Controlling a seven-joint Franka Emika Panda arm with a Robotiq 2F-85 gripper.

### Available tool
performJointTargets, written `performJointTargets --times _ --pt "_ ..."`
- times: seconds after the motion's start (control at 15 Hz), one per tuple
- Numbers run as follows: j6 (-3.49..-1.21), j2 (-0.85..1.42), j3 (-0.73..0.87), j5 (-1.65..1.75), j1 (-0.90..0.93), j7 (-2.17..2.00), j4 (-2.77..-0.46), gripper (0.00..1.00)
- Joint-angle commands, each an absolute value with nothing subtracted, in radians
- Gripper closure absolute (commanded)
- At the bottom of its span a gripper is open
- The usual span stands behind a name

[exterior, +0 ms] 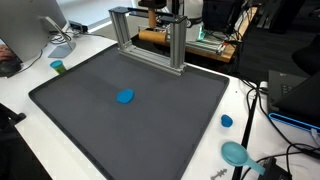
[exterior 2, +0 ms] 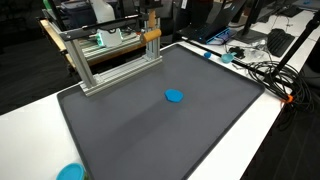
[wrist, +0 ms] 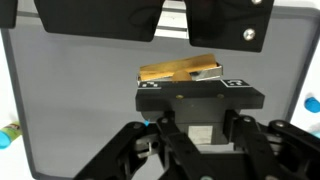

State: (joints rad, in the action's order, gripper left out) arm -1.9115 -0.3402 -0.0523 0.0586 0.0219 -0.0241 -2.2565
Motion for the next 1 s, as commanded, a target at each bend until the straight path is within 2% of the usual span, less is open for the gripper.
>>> performJointTargets --times 0.0,0.47,0.93 --pt "-1.843 -0.373 -0.081 0.130 -0.005 -0.194 -2.262 0.78" --pt "-1.846 -0.373 -0.073 0.131 -0.002 -0.268 -2.299 0.78" --pt "-1.930 -0.423 -0.025 0.096 0.015 -0.075 -2.410 0.78"
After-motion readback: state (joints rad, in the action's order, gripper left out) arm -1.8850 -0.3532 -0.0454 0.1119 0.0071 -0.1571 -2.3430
